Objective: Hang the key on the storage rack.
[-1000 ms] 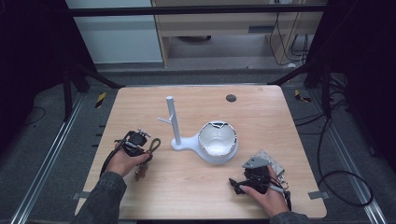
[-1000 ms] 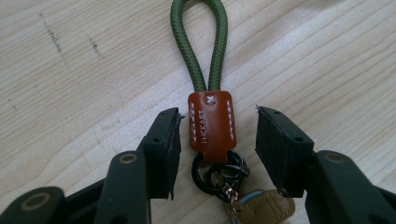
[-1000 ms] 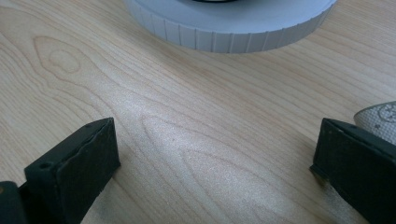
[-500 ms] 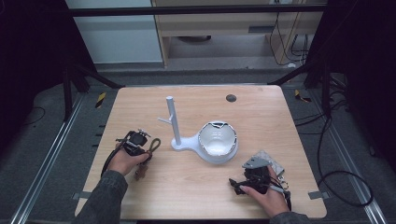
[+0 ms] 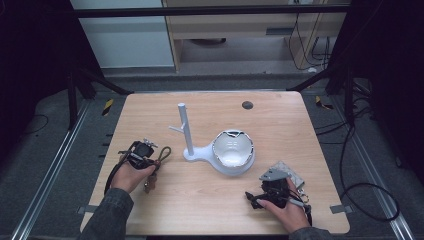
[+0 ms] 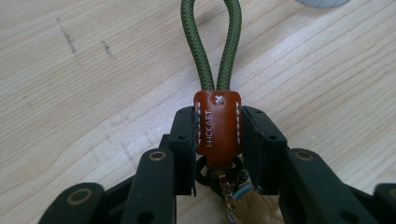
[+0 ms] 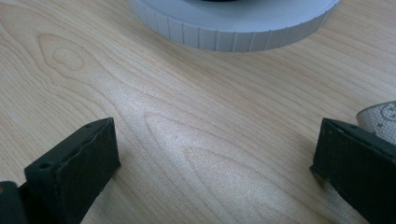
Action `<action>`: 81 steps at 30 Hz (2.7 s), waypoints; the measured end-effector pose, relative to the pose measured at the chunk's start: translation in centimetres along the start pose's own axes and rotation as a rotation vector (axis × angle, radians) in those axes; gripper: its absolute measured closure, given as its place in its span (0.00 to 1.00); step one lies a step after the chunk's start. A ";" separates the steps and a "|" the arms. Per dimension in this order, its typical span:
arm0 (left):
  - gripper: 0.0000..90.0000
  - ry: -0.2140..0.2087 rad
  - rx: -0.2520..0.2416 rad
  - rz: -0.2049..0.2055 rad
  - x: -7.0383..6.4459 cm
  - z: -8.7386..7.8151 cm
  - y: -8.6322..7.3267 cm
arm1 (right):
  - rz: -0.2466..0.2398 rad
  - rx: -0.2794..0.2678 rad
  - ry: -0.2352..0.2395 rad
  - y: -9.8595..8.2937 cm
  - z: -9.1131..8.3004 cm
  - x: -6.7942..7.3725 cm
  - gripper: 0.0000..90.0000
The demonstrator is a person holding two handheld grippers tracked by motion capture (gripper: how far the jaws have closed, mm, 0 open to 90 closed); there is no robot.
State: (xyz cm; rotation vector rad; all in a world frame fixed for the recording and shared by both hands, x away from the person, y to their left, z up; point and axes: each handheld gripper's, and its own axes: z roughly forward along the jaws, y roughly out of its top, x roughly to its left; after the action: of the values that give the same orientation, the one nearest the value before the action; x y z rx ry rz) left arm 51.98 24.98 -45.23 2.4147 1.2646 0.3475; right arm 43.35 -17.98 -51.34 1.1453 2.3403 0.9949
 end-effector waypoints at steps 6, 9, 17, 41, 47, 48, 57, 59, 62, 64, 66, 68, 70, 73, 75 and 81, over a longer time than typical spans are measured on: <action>0.73 0.012 -0.123 0.000 0.0 -1.9 -1.2 | 0.004 0.004 0.000 0.1 0.1 0.0 0.00; 0.73 0.020 -0.183 -0.004 -0.2 -2.8 -1.9 | 0.003 0.001 -0.004 0.2 0.2 0.0 0.00; 0.73 0.030 -0.290 0.023 -1.3 -5.0 -2.9 | 0.015 0.002 -0.012 0.4 0.4 0.1 0.00; 0.73 -0.022 -0.483 0.058 -4.9 -8.2 -3.6 | 0.012 0.004 -0.010 0.5 0.4 0.0 0.00; 0.73 -0.028 -0.508 0.059 -5.3 -8.9 -3.8 | 0.012 0.003 -0.011 0.5 0.5 0.0 0.00; 0.73 -0.025 -0.514 0.061 -5.4 -9.0 -3.7 | 0.012 0.003 -0.010 0.5 0.5 0.0 0.00; 0.73 -0.037 -0.530 0.084 -6.5 -9.3 -3.6 | 0.011 0.004 -0.009 0.5 0.4 0.0 0.00; 0.73 -0.043 -0.542 0.085 -6.7 -9.4 -3.5 | 0.010 0.004 -0.009 0.5 0.4 0.0 0.00; 0.73 -0.050 -0.556 0.089 -7.2 -9.6 -3.4 | 0.011 0.004 -0.009 0.5 0.4 0.0 0.00; 0.73 -0.053 -0.566 0.092 -7.5 -9.7 -3.3 | 0.010 0.003 -0.009 0.5 0.4 0.0 0.00; 0.73 -0.059 -0.576 0.095 -7.9 -9.9 -3.2 | 0.011 0.004 -0.009 0.5 0.4 0.0 0.00; 0.73 -0.060 -0.586 0.097 -8.1 -10.1 -3.1 | 0.011 0.003 -0.009 0.5 0.5 0.0 0.00; 0.73 -0.062 -0.594 0.096 -8.2 -10.2 -3.0 | 0.011 0.003 -0.009 0.5 0.4 0.0 0.00; 0.73 -0.062 -0.599 0.097 -8.4 -10.4 -2.8 | 0.011 0.004 -0.009 0.5 0.4 0.0 0.00; 0.73 -0.062 -0.600 0.099 -8.4 -10.4 -2.6 | 0.011 0.004 -0.009 0.5 0.4 0.0 0.00; 0.73 -0.066 -0.622 0.090 -8.5 -10.7 -2.4 | 0.011 0.003 -0.009 0.5 0.5 0.0 0.00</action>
State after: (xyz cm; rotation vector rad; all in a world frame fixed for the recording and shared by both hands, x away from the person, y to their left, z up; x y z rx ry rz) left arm 41.30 21.56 -37.05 1.9298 0.8537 0.5831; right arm 43.88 -17.61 -51.32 1.1628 2.3316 0.9880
